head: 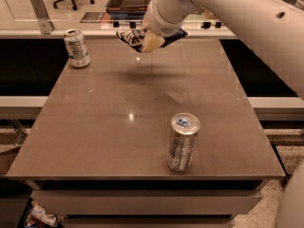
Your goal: Move blue chip bag near 7up can
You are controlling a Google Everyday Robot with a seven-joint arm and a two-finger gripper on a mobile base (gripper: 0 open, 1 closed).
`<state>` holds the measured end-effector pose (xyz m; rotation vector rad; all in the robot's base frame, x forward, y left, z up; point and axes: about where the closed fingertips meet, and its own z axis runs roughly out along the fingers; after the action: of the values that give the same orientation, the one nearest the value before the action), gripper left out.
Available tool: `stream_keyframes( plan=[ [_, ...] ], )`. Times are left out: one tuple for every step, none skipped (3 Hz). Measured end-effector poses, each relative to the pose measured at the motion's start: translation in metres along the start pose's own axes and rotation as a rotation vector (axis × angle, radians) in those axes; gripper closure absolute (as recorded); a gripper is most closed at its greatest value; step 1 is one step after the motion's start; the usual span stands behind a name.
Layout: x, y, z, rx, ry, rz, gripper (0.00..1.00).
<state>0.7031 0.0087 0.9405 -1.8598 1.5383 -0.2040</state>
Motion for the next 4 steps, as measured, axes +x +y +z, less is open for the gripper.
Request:
stream_keyframes(
  plan=[
    [-0.028,-0.004,0.03,-0.072,-0.133,-0.044,1.0],
    [-0.061,0.004,0.045,-0.169,-0.266,-0.113,1.0],
    [-0.089,0.019,0.053,-0.247,-0.332,-0.189,1.0],
    [-0.089,0.021,0.054,-0.255,-0.332,-0.191,0.82]
  ],
)
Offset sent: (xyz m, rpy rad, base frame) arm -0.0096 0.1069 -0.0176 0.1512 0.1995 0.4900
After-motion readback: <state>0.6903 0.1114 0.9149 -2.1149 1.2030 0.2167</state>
